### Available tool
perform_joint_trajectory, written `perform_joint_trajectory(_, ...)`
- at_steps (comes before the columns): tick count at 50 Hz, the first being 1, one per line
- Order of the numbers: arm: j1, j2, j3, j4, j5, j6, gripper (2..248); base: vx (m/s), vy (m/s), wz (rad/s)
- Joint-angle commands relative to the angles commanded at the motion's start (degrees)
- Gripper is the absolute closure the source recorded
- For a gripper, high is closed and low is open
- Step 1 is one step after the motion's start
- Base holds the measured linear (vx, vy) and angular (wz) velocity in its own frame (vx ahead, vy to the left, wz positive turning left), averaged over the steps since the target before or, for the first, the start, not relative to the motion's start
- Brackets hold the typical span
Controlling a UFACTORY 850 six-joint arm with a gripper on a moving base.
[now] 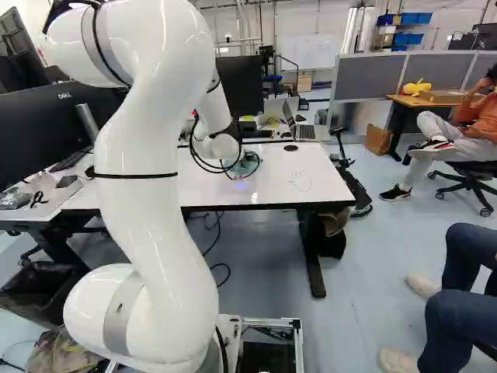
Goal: Clean the table with the green towel
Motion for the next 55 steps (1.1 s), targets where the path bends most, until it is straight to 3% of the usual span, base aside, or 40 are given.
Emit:
perform_joint_trajectory(11,1.56,1.28,1.66,0.0,0.0,0.0,207,0.0,0.0,0.0)
perform_joint_trajectory(22,2.86,0.45,0.59,0.0,0.0,0.0,207,0.0,0.0,0.0)
perform_joint_trajectory(38,2.38,-3.04,-4.02,0.0,0.0,0.0,207,0.0,0.0,0.0)
perform_joint_trajectory(55,0.28,-5.5,-7.33,0.0,0.0,0.0,207,0.0,0.0,0.0)
